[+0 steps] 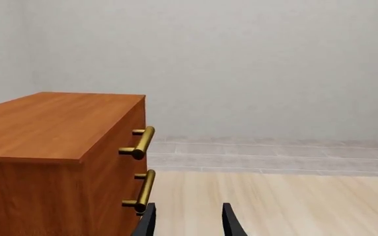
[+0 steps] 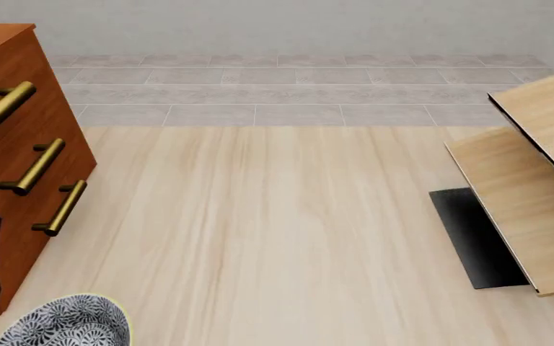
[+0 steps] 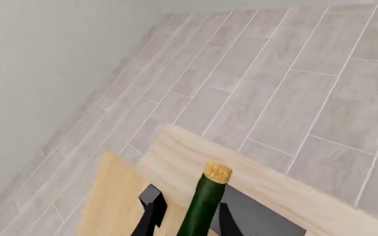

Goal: Put the wine bottle on the wine rack.

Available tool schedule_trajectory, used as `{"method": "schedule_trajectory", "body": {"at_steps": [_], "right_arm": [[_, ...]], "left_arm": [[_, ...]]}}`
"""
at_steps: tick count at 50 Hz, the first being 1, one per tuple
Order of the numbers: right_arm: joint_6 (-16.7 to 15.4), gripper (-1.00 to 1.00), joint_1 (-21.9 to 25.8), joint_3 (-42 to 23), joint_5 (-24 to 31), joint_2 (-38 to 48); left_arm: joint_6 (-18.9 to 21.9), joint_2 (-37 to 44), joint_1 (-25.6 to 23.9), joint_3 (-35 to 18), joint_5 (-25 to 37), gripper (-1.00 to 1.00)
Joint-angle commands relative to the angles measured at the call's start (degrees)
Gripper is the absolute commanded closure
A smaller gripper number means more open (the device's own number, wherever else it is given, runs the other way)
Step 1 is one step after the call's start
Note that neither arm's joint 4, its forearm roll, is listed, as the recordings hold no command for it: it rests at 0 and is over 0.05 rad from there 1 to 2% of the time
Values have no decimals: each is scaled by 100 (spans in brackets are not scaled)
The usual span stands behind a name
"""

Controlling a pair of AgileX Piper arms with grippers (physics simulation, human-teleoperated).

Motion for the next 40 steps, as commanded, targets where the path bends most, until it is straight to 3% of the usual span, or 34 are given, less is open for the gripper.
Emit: {"method": "schedule_trajectory", "body": {"at_steps": [1, 19, 40], "right_arm": [[339, -100, 38, 80, 246, -28], [388, -100, -150, -22, 462, -310], [492, -100, 120, -140, 829, -881]], "left_arm": [[-6, 0, 10, -27, 23, -100], [-9, 0, -46, -136, 82, -100], [-6, -1, -70, -316, 210, -100]]}}
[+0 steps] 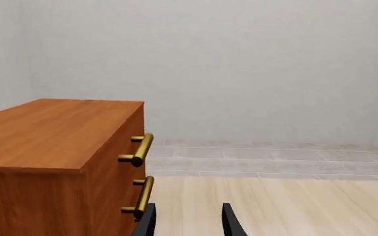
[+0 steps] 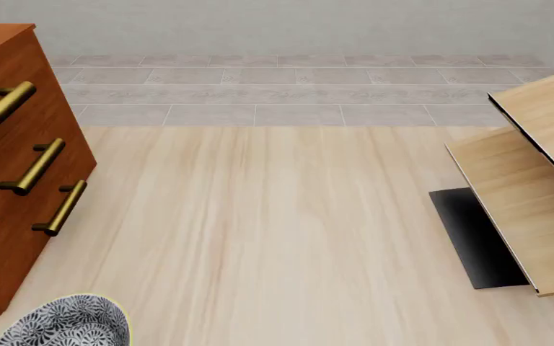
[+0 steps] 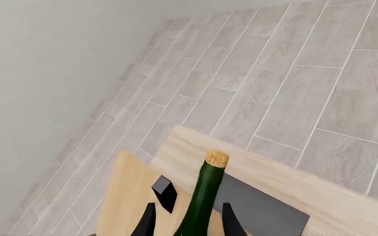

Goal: Put the wine bottle on the wine rack.

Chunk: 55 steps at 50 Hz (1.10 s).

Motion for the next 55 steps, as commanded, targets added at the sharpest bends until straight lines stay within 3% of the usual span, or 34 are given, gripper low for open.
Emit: {"method": "schedule_trajectory", "body": {"at_steps": [1, 27, 30, 37, 55], "right_arm": [[58, -100, 143, -58, 201, -301], [-28, -100, 749, -40, 355, -781], [-221, -100, 838, -28, 313, -874], [-253, -100, 1151, 133, 222, -939], [-1132, -100, 2280, 386, 88, -1576]], "left_arm": [[0, 0, -24, -74, 54, -100], [26, 0, -90, -74, 25, -100], [18, 0, -93, -86, 32, -100], [36, 0, -107, -96, 34, -100], [101, 0, -73, -57, -24, -100]]}}
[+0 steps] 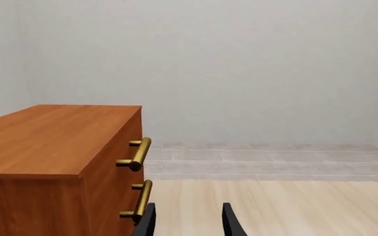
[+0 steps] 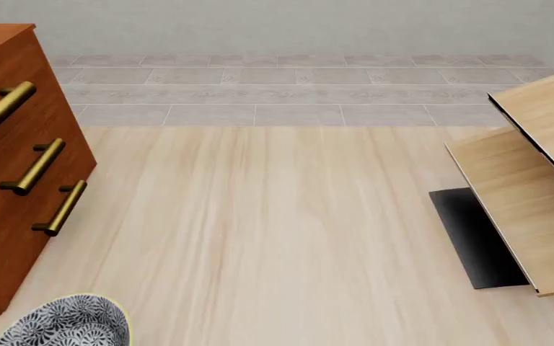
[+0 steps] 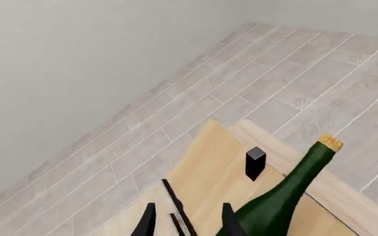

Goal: Put the wine bottle on the wine rack.

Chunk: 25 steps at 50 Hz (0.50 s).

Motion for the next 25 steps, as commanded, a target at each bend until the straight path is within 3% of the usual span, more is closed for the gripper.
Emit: {"method": "schedule_trajectory", "body": {"at_steps": [1, 14, 25], "right_arm": [[-428, -100, 637, 228, -98, -351], [-871, -100, 1113, 356, -97, -719], [-1617, -100, 1569, 647, -204, -1354]], "left_arm": [[32, 0, 19, -6, -11, -100], [54, 0, 21, -49, 13, -100], [105, 0, -13, -7, -7, -100]]}}
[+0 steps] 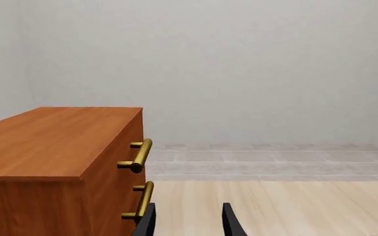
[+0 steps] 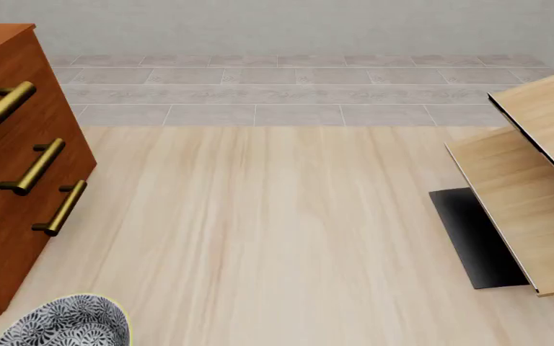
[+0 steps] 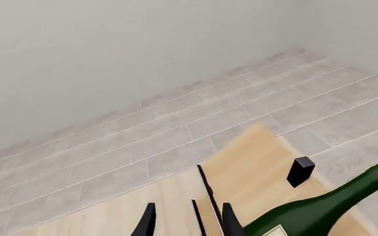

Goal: Put the wine bottle on the wine rack.

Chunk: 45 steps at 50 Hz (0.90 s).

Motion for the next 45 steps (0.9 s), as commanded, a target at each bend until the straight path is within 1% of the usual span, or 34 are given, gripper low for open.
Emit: {"method": "schedule_trajectory", "body": {"at_steps": [1, 3, 4, 6, 8, 9, 10, 16, 17, 19, 21, 23, 26, 27, 29, 31, 32, 42, 45], "right_arm": [[-652, -100, 458, 256, -90, -617], [-896, -100, 508, 296, -101, -836], [-875, -100, 608, 296, -66, -898], [-1098, -100, 625, 352, -47, -999], [-1052, -100, 731, 462, -42, -1065], [-1173, -100, 763, 516, -87, -1167], [-1204, -100, 823, 555, -93, -1245], [-1232, -100, 1022, 824, -128, -1532], [-1328, -100, 1070, 917, -181, -1705], [-1270, -100, 1242, 1016, -164, -1838], [-1362, -100, 1242, 1169, -236, -2151], [-1348, -100, 1309, 1288, -226, -2345], [-1470, -100, 1436, 1460, -217, -2752], [-1420, -100, 1447, 1496, -189, -2830], [-1671, -100, 1559, 1626, -156, -3160], [-1624, -100, 1612, 1684, -52, -3283], [-1729, -100, 1651, 1720, -43, -3402], [-1798, -100, 1901, 1869, 410, -4179], [-1816, -100, 2035, 1830, 663, -4458]], "left_arm": [[57, 0, -35, 17, -12, -100], [70, 0, -53, -6, 3, -100], [68, 0, -52, -14, 12, -100], [83, 0, -65, -23, 15, -100], [95, 0, -90, -17, 17, -100], [108, 0, -105, -19, 16, -100], [114, 0, -119, -23, 21, -100], [156, 0, -188, -34, 42, -100], [160, 0, -199, -38, 50, -100], [179, 0, -220, -61, 66, -100], [190, 0, -235, -84, 81, -100], [195, 0, -251, -103, 102, -100], [230, 0, -300, -118, 112, -100], [222, 0, -309, -135, 130, -100], [228, 0, -316, -164, 150, -100], [233, 0, -338, -206, 188, -100], [238, 0, -350, -226, 201, -100], [252, 0, -391, -268, 217, -100], [271, 0, -406, -241, 194, -100]]}}
